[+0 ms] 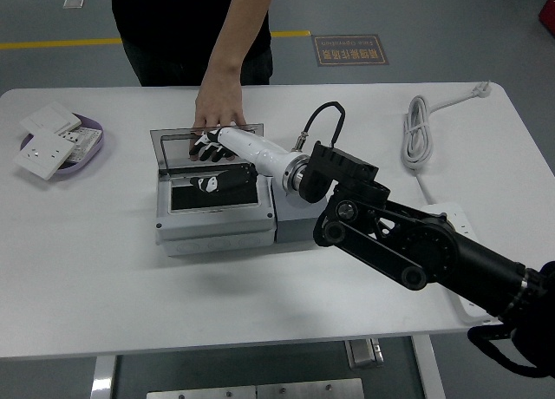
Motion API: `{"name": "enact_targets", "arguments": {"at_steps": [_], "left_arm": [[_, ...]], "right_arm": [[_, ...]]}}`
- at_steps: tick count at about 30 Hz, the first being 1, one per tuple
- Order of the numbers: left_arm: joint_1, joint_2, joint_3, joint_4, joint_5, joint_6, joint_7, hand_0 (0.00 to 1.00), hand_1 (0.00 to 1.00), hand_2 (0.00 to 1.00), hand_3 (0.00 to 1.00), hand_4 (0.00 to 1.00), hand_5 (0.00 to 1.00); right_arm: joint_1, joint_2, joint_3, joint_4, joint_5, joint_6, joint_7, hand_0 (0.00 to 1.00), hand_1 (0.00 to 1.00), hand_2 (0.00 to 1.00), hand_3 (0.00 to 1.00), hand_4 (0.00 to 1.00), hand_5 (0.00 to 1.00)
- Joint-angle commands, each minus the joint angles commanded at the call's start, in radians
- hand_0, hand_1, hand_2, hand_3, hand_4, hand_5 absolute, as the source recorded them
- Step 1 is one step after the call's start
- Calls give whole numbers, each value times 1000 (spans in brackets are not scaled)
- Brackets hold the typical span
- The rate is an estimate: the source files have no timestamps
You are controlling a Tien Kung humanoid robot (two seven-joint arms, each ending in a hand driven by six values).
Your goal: Pick up the cylinder from the cube,place it in the box,flap close box
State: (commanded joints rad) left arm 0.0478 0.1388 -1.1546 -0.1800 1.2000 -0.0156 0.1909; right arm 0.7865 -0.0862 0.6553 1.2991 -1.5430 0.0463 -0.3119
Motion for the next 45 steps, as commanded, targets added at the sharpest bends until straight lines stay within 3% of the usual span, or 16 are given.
{"name": "enact_targets", "arguments": {"at_steps": [10,18,23,27,45], "left_arm": [[-8,2,2,0,4,-1,0,599,578,590,582,640,202],[-17,5,-6,0,16,-2,2,599,577,590,582,639,203],[-20,6,-4,0,18,-2,2,599,577,590,582,639,203],[-19,6,-3,0,18,-3,1,598,577,590,582,639,202],[-13,1,-3,0,19,-2,-2,598,578,590,582,640,202]], "right_arm": [[87,-19,32,-90,-4,-18,26,712,667,706,749,716,375],[118,11,3,-231,-2,-36,65,705,661,700,745,719,378],[118,26,-24,-276,7,-45,80,705,661,700,745,719,378],[110,22,-31,-265,4,-51,83,706,660,698,740,718,380],[36,-35,-70,-89,-19,-60,63,696,656,694,734,713,391]]}}
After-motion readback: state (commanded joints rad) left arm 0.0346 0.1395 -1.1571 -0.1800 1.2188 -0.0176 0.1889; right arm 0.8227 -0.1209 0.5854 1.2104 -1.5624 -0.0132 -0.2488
